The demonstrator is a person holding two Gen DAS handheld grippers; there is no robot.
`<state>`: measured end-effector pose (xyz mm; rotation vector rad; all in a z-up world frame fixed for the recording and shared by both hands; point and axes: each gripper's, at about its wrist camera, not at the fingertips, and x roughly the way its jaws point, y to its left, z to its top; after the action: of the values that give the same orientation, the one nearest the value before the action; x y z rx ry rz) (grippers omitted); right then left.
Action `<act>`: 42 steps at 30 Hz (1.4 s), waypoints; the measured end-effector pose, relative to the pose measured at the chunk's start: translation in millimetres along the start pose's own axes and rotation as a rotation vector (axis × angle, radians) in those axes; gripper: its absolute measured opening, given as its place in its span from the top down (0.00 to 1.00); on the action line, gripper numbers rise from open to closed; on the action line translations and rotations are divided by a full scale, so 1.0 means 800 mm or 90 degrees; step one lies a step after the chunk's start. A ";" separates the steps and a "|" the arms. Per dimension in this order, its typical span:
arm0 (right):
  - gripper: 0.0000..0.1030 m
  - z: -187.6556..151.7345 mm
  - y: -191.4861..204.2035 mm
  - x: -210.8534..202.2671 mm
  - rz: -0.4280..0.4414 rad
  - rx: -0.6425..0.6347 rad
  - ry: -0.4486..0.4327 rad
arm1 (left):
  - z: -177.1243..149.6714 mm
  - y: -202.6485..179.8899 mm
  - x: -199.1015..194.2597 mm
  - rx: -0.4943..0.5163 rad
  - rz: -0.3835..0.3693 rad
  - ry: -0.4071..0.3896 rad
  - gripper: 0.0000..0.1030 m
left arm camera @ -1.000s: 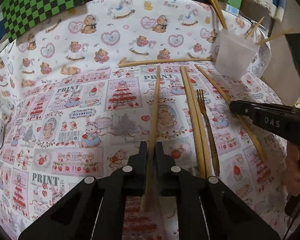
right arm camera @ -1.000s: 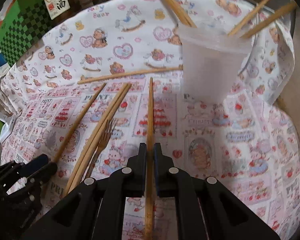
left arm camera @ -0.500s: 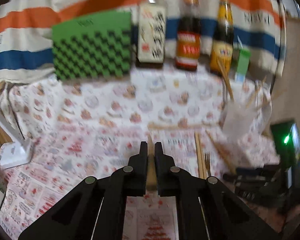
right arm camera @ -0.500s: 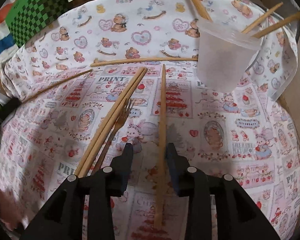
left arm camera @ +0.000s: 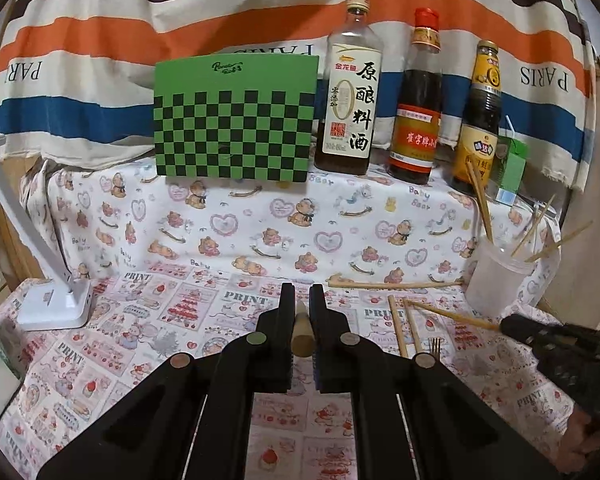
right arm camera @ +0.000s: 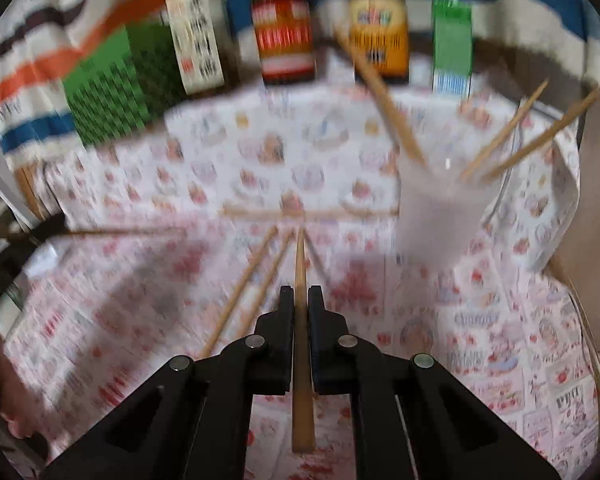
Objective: Organize utensils
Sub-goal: 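Carry both upright chopsticks over the clear cup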
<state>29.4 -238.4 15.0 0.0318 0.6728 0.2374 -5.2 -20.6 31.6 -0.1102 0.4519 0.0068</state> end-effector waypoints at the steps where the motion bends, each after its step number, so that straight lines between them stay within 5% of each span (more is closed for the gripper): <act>1: 0.92 0.003 0.002 -0.006 0.011 -0.009 -0.017 | 0.000 0.000 -0.001 -0.002 -0.001 -0.003 0.94; 9: 0.93 0.011 0.007 -0.059 0.007 -0.011 -0.175 | 0.008 0.003 -0.025 -0.009 -0.051 -0.065 0.94; 14: 0.93 0.014 -0.006 -0.082 0.024 0.023 -0.224 | 0.013 0.007 -0.036 -0.014 -0.083 -0.097 0.94; 32: 0.93 0.022 -0.075 -0.119 0.025 0.139 -0.331 | 0.026 0.001 -0.053 -0.035 -0.152 -0.100 0.94; 42: 0.93 0.026 -0.141 -0.149 0.058 0.258 -0.391 | 0.095 -0.060 -0.084 -0.010 -0.194 -0.141 0.94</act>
<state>-24.4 -374.4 92.8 0.5051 0.0978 0.1631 -30.9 -59.2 133.6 -0.1904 0.2098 -0.2741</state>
